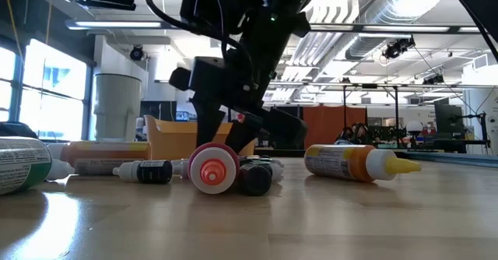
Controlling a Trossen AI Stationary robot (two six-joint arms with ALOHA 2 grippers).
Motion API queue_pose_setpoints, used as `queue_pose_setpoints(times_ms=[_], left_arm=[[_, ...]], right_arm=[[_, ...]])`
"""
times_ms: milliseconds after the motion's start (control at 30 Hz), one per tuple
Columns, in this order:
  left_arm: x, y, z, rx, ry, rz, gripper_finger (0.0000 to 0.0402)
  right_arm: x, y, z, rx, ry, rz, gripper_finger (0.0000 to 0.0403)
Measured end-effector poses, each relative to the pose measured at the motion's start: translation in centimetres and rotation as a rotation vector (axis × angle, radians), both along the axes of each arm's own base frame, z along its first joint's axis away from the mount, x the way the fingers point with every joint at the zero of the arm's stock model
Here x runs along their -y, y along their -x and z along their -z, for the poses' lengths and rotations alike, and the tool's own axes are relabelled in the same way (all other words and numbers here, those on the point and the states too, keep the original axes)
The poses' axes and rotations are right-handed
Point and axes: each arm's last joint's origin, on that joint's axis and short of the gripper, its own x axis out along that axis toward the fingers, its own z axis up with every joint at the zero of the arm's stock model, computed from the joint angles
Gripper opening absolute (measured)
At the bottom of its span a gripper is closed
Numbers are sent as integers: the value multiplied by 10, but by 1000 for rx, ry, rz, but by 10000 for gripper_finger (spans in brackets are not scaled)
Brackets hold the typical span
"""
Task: Pick & Place food coloring
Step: Put the large red food coloring bottle into the yellow bin
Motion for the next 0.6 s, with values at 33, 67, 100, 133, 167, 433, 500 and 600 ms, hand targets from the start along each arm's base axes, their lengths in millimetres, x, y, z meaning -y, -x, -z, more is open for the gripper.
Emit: queue_pose_setpoints(times_ms=[33,67,100,133,167,433,500,600], left_arm=[[0,0,0,0,0,0,183],[0,0,0,0,0,0,183],[0,0,0,0,0,0,183],[0,0,0,0,0,0,183],[0,0,0,0,0,0,183],[0,0,0,0,0,0,183],[0,0,0,0,0,0,183],[0,0,0,0,0,0,183]], right_arm=[[1,0,0,1,-10,-3,147],[1,-1,0,5,-13,-3,140],[1,-1,0,11,-11,-2,133],[1,-2,0,17,-3,1,126],[1,-2,-1,24,9,6,120],[-3,-4,-10,90,36,16,123],[-6,-3,-20,115,61,21,130],[-12,-4,-47,235,64,45,129]])
